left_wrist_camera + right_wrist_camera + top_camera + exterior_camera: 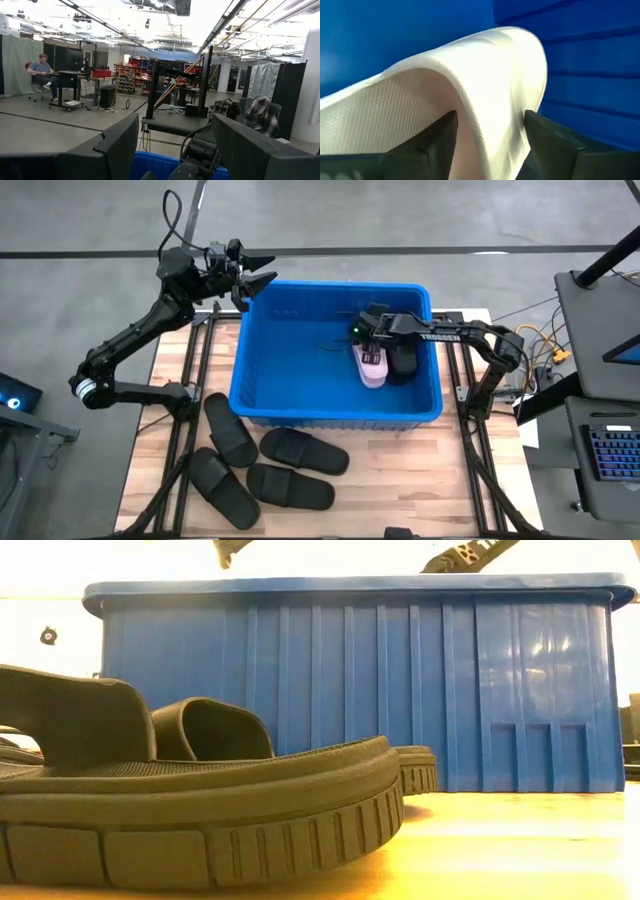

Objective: Pick and place slides into bin
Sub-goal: Put the pink slide into the blue container

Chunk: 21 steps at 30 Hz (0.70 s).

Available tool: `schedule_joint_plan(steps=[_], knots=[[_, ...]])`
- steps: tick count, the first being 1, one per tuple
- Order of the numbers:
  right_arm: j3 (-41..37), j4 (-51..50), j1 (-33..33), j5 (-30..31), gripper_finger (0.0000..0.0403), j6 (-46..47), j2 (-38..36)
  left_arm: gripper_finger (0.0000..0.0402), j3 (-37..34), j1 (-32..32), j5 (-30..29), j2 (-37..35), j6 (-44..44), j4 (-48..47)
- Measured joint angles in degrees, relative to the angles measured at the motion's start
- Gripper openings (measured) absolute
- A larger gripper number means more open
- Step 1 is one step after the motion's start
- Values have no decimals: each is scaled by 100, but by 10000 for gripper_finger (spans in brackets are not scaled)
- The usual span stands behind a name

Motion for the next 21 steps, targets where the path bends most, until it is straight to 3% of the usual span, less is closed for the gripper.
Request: schedule_joint_plan(steps=[7,21], knots=[[386,-604,2,-33,249,67,2,238,0,0,0,0,-2,-1],[802,-1596,6,-17,249,130,2,238,0,0,19,0,4,-1]])
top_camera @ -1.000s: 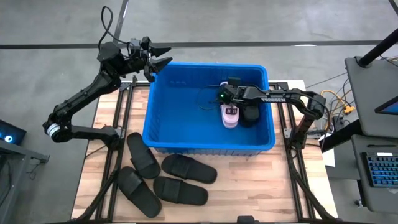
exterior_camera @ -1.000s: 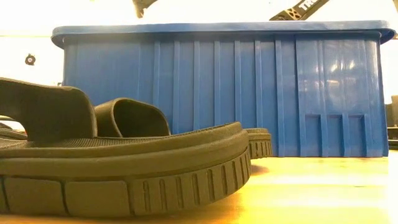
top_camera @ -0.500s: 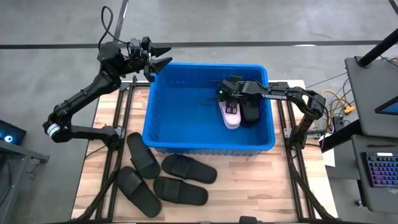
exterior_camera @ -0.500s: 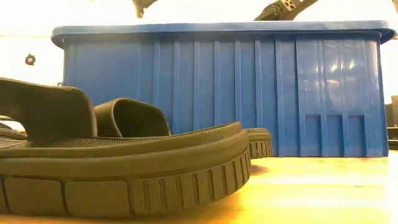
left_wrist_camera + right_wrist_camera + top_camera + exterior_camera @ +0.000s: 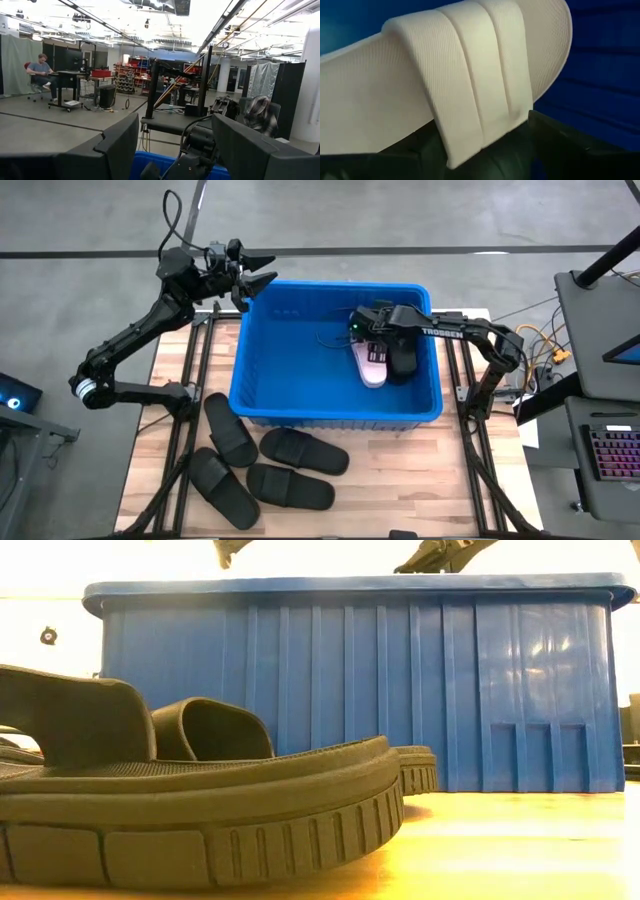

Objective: Pick and place slides into bin
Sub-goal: Put the pink slide into the blue container, then put the black slide into the blue container

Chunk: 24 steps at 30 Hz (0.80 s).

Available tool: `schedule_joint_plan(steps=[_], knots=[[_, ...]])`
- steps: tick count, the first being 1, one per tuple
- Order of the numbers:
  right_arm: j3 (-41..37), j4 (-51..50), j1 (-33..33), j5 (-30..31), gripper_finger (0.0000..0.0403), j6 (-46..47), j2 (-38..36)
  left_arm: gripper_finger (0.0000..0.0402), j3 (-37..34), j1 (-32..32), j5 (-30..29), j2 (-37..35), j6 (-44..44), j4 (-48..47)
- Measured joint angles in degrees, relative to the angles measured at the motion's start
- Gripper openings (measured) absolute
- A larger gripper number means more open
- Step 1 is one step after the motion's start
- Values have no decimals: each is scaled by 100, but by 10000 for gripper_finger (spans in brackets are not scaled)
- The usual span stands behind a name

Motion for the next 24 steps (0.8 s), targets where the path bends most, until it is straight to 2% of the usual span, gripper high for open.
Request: schedule_joint_plan(steps=[11,16,20,24], knots=[[634,-897,9,-406,252,115,0,238,0,2,11,0,4,-2],[1092,-1326,9,-436,246,585,0,238,0,1,19,-5,-2,-4],[1532,-1264,11,-429,238,1159,-129,238,0,2,352,-77,-8,-60],[1973,-1045,48,-427,230,1699,-459,238,0,1,411,-206,6,-390]])
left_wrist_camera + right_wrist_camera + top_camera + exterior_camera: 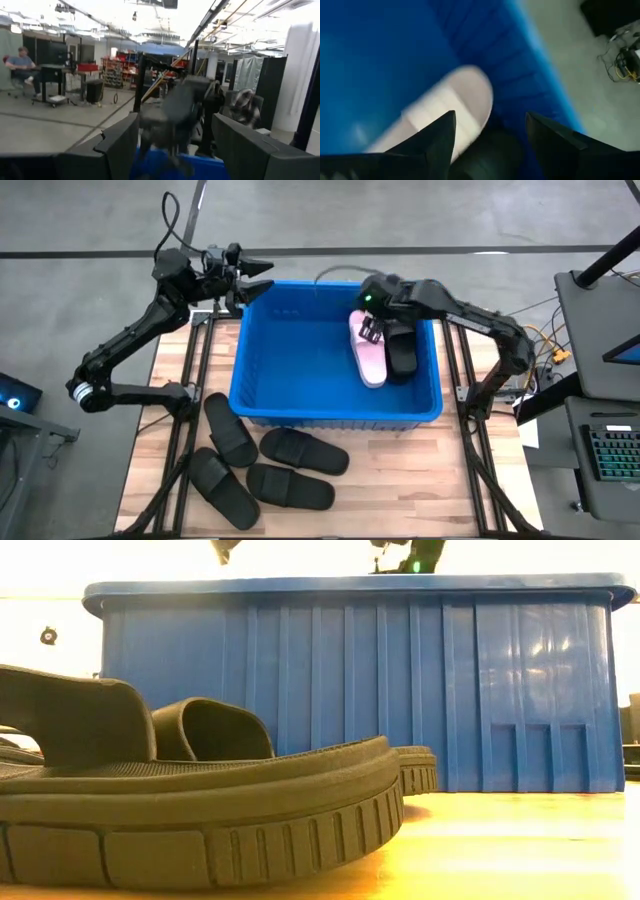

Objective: Pick and place slides into bin
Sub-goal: Put the black slide into the blue container

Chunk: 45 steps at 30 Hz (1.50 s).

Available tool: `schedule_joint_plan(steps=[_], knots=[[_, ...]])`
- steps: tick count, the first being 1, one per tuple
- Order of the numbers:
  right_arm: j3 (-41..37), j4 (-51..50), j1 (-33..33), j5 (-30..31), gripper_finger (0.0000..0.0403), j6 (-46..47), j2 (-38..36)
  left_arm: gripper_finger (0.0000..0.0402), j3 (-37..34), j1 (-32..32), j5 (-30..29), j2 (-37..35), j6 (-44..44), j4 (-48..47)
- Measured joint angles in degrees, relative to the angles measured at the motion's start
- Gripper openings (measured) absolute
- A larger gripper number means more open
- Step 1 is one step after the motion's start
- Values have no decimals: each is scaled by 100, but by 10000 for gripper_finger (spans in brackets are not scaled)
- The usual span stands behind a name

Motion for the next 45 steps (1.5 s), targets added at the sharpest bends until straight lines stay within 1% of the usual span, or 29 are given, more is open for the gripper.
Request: schedule_joint_plan(steps=[6,9,12,16,18,20,22,25,29,30,33,36,41,45], knots=[[175,633,290,-6,226,662,-827,238,-1,9,-10,-165,10,-398],[160,893,533,1,226,958,-1253,238,0,11,-9,-281,4,-679],[148,1310,843,33,226,1035,-1627,238,0,11,-1,-453,-81,-1038],[-3,2462,1366,359,226,414,-2182,238,24,-35,55,-725,-538,-1252],[-153,3162,1561,337,226,-9,-2504,238,22,-131,53,-820,-819,-1243],[-328,3760,1658,80,226,-287,-2803,238,20,-266,53,-865,-1054,-1222],[-501,4020,1666,-412,226,-326,-3078,238,22,-436,-35,-893,-1153,-1207],[-726,3950,1665,-1128,226,-15,-3451,238,37,-774,-615,-921,-1193,-1207],[-1001,3719,1733,-1900,226,430,-4022,238,37,-1365,-1801,-852,-966,-1212],[-1112,3708,1788,-1965,226,483,-4181,238,53,-1516,-2062,-812,-927,-1210],[-1566,3704,1953,-1932,226,559,-4637,238,158,-1961,-2644,-673,-896,-1197],[-2089,3727,2001,-1841,226,620,-5053,238,276,-2468,-3070,-497,-898,-1174],[-2963,3951,2003,-1678,226,907,-5776,238,566,-3488,-3997,-75,-883,-1209],[-3540,3960,2003,-1597,226,1149,-6273,238,917,-4304,-4367,246,-948,-1242]])
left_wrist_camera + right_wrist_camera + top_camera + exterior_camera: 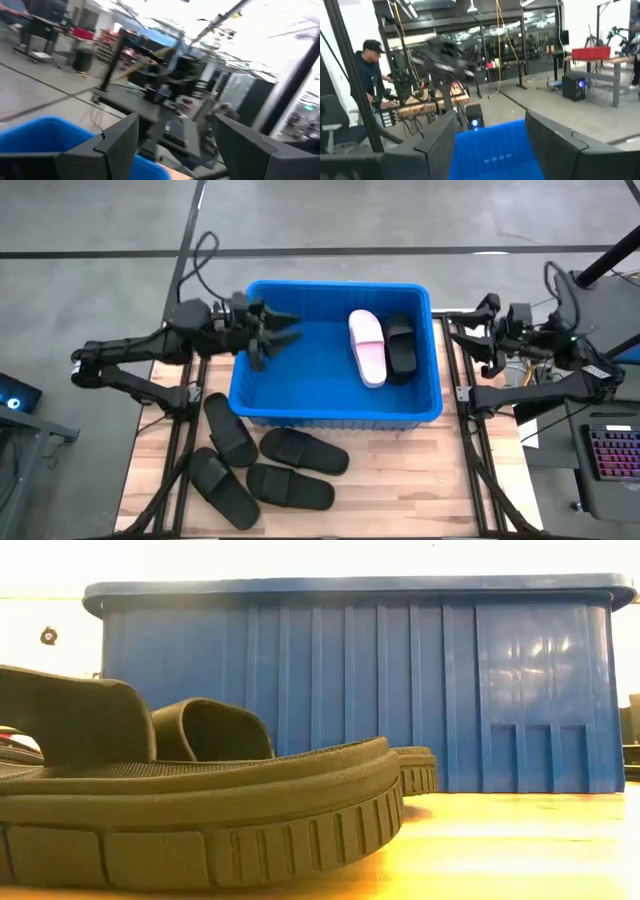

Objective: Pick and place slides into bin
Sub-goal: Put the black slide into the blue container

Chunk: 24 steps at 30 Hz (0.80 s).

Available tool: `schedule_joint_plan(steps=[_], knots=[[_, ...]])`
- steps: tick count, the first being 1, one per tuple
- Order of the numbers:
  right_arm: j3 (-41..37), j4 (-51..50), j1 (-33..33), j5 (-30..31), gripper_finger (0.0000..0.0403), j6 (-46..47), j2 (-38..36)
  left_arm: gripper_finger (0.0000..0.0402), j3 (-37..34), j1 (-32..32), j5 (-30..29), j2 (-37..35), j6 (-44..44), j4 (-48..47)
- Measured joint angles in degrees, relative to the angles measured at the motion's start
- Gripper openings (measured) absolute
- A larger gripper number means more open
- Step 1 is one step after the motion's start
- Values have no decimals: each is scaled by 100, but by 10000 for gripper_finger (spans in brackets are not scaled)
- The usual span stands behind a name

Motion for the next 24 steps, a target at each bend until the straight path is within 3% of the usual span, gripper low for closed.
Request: schedule_joint_plan(steps=[9,24], knots=[[-503,8,-1,15,226,-203,-718,238,1061,-1426,-1327,730,-323,-1459],[-554,1,-2,48,226,-109,-584,238,1759,-2660,-1456,2052,-2807,-2973]])
